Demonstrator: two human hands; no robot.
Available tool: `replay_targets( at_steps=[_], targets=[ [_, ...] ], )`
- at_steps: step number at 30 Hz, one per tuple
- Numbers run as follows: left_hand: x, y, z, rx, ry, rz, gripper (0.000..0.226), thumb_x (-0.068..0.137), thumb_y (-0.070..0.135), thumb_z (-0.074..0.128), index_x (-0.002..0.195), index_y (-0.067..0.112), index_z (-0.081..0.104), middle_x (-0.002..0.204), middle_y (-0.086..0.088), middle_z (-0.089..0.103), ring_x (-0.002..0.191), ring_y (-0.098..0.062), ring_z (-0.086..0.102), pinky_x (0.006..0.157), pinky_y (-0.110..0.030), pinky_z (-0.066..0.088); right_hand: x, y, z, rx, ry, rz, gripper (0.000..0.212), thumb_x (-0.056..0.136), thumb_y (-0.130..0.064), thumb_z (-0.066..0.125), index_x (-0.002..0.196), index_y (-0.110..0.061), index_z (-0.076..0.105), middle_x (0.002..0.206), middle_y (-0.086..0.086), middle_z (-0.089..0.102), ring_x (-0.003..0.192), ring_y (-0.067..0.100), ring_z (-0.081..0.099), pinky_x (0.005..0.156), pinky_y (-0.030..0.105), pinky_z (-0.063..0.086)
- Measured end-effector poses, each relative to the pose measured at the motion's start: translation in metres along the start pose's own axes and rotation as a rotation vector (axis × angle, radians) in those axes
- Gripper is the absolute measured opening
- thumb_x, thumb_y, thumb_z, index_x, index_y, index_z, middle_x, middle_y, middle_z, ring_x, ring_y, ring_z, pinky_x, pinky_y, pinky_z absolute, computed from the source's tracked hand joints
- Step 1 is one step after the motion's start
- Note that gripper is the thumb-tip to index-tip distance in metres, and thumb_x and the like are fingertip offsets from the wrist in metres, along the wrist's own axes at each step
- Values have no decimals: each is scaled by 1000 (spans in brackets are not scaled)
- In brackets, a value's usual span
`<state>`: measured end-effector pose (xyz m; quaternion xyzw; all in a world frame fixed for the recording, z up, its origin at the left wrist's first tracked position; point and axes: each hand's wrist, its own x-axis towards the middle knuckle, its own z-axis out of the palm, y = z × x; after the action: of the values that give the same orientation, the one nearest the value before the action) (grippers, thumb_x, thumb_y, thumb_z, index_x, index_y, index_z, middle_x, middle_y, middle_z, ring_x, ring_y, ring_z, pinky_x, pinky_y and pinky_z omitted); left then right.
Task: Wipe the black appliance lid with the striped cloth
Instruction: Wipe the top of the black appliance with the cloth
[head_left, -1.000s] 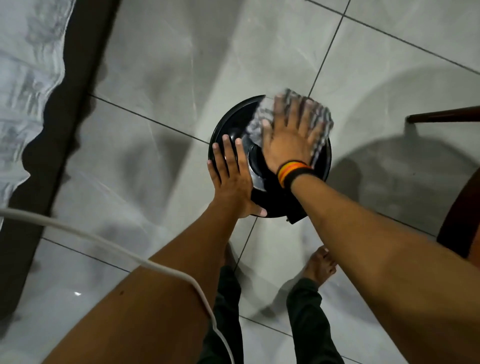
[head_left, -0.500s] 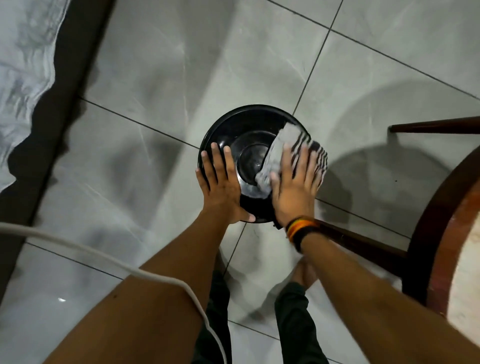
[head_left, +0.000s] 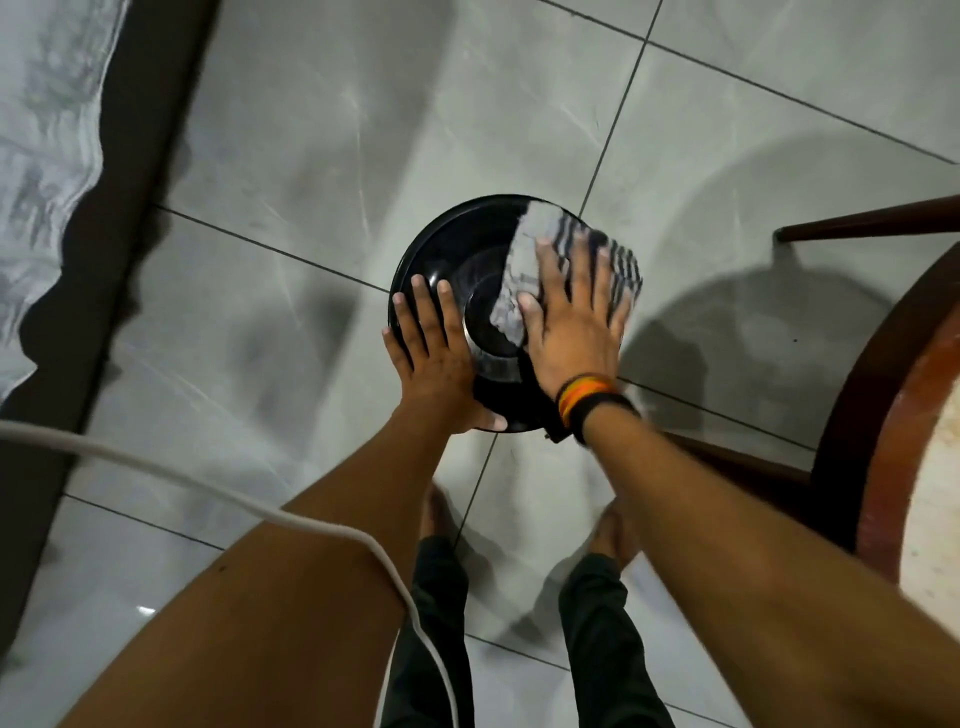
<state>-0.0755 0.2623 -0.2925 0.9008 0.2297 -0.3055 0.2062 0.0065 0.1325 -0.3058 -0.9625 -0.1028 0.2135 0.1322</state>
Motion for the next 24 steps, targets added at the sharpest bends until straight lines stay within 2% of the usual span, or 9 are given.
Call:
replay_targets(
  at_steps=[2, 5, 8, 14, 16, 17, 19, 21, 24],
  targets=[
    [1, 0, 1, -7, -6, 1, 177, 44, 72, 91, 157, 7, -28, 164, -21, -36, 151, -44, -34, 124, -66, -8, -43, 9, 12, 7, 10, 82, 64, 111, -46, 32, 169, -38, 7, 180, 6, -3, 165, 34, -4, 128, 70, 10],
    [1, -2, 2, -31, 19, 23, 167, 53, 66, 90, 158, 8, -26, 165, -20, -36, 151, -43, -34, 124, -65, -10, -100, 9, 34, -83, -67, -23, 69, 110, -37, 38, 170, -35, 4, 179, 11, -5, 164, 39, -6, 127, 72, 13],
    [2, -3, 4, -38, 36, 22, 163, 58, 52, 94, 158, 9, -27, 164, -20, -38, 150, -43, -36, 123, -65, -11, -105, 5, 46, -73, -99, -65, 74, 108, -30, 44, 169, -35, 2, 179, 10, -5, 163, 40, -10, 126, 74, 9],
    [0, -5, -16, 155, -116, 74, 171, 52, 60, 94, 155, 6, -31, 162, -25, -37, 150, -46, -34, 122, -66, -14, -103, 22, 49, -123, -46, -146, 66, 111, -39, 40, 169, -36, 9, 179, 8, 3, 164, 35, -3, 127, 71, 14],
    [1, -11, -43, 424, -21, 239, 159, 61, 56, 91, 159, 5, -23, 166, -28, -25, 155, -45, -22, 122, -64, -11, -102, 24, 48, -138, -43, -169, 66, 110, -38, 39, 169, -35, 11, 179, 9, 3, 164, 35, -4, 127, 71, 16],
    [7, -12, -58, 572, 112, 414, 138, 74, 49, 81, 161, 5, -15, 169, -28, -16, 157, -45, -13, 125, -64, -5, -103, 25, 48, -136, -38, -170, 65, 110, -37, 39, 169, -34, 12, 179, 9, 3, 163, 35, -4, 126, 72, 17],
    [31, -6, -94, 712, 187, 749, 90, 90, 28, 40, 163, 6, -7, 170, -28, -8, 158, -44, -5, 127, -62, 4, -103, 25, 46, -125, -27, -175, 65, 110, -37, 40, 169, -34, 13, 179, 10, 5, 163, 35, -4, 126, 72, 18],
    [61, 15, -127, 883, 38, 940, 91, 84, 22, 31, 163, 8, -12, 170, -26, -15, 159, -41, -9, 128, -58, 1, -102, 28, 44, -119, -28, -199, 67, 109, -36, 43, 169, -34, 13, 179, 11, 8, 163, 37, 1, 125, 72, 21],
    [88, 43, -134, 1239, -119, 963, 117, 87, 22, 66, 159, 11, -26, 167, -21, -30, 157, -35, -20, 129, -53, -2, -98, 35, 43, -120, -24, -229, 72, 109, -34, 48, 168, -36, 9, 178, 10, 11, 164, 38, 6, 125, 71, 22]
  ],
)
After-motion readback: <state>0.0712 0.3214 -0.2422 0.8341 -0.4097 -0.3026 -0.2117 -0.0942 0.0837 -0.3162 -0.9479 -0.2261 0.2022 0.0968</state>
